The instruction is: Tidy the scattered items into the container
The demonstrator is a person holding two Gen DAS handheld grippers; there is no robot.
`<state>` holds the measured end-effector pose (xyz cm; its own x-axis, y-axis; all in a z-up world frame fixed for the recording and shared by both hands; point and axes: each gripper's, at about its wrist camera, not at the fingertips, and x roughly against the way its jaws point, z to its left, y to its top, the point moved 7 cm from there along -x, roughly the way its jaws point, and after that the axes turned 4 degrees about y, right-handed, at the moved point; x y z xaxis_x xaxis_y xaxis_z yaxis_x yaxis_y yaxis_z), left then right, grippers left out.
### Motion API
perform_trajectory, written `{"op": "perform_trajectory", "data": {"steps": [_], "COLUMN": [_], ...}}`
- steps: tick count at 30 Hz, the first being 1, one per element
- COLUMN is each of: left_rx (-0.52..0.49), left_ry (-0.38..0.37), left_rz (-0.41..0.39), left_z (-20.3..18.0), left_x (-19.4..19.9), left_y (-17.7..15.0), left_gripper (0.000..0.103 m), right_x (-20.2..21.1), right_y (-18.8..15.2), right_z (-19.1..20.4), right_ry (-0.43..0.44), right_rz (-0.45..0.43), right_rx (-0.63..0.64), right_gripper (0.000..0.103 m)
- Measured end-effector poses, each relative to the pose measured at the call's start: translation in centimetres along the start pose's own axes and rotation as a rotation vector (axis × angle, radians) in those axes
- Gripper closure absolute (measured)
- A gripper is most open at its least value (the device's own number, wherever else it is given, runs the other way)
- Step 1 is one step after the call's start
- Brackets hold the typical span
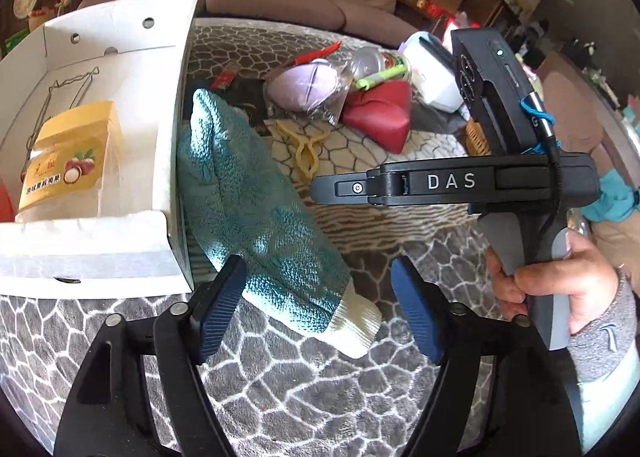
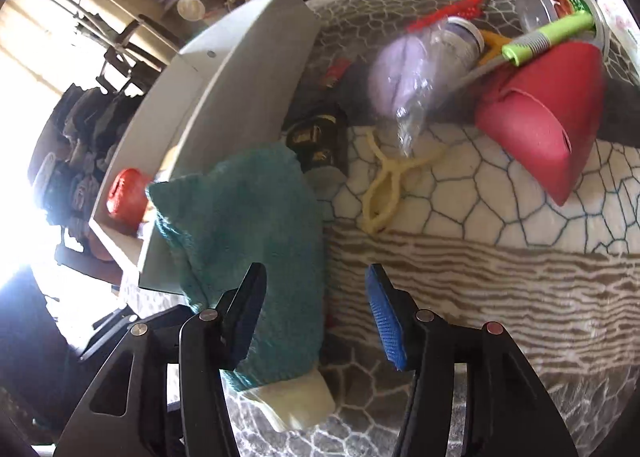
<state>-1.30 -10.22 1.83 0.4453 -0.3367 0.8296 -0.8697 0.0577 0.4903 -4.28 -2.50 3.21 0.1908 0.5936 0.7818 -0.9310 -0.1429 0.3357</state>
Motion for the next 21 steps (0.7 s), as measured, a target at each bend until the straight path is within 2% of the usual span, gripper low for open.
{"op": "perform_trajectory", "data": {"steps": [5,7,8,9,10,11,12,15,21], "left_rx": [0.071,0.092,0.087,0.075,0.064,0.053,0.039,-0.013,-0.021], "left_ry": [-0.041,-0.055,-0.052,-0.048,-0.055,-0.068,-0.066,-0.060,-0.163], "left_rz": [0.084,0.101,0.093,0.081,0.072,0.063,0.052,0.006,-0.097], "left_z": [0.7,0.9,0.9,0.7,0.3,-0.1,-0.5,-1.6,-2.7], "left_x": [-3.3,-4.3,-4.4,-4.3,-4.2,-3.9,-3.6,-2.5,0.9], "left_y": [-1.8,-2.4,-2.5,-2.4,-2.3,-2.2,-2.0,-1.5,0.2], "left_gripper": [0.028,0.043,0.042,0.046,0.055,0.059,0.060,0.062,0.062], "right_x": [-2.0,-2.8,-3.0,-3.3,-3.4,-3.5,-3.4,-2.2,2.3], "right_y": [-1.3,-1.7,-1.8,-1.9,-1.9,-2.0,-2.0,-1.9,-1.3], "right_z": [-0.4,-0.1,0.0,0.3,0.5,0.8,1.1,2.1,2.4], "right_ry": [0.095,0.115,0.126,0.139,0.146,0.152,0.167,0.202,0.366], "right_rz": [0.061,0.075,0.078,0.081,0.079,0.074,0.069,0.039,-0.069], "right_rx": [-0.044,-0.043,-0.043,-0.042,-0.041,-0.037,-0.036,-0.010,-0.036], "right_gripper": [0.046,0.045,0.045,0.046,0.053,0.059,0.072,0.072,0.072]}}
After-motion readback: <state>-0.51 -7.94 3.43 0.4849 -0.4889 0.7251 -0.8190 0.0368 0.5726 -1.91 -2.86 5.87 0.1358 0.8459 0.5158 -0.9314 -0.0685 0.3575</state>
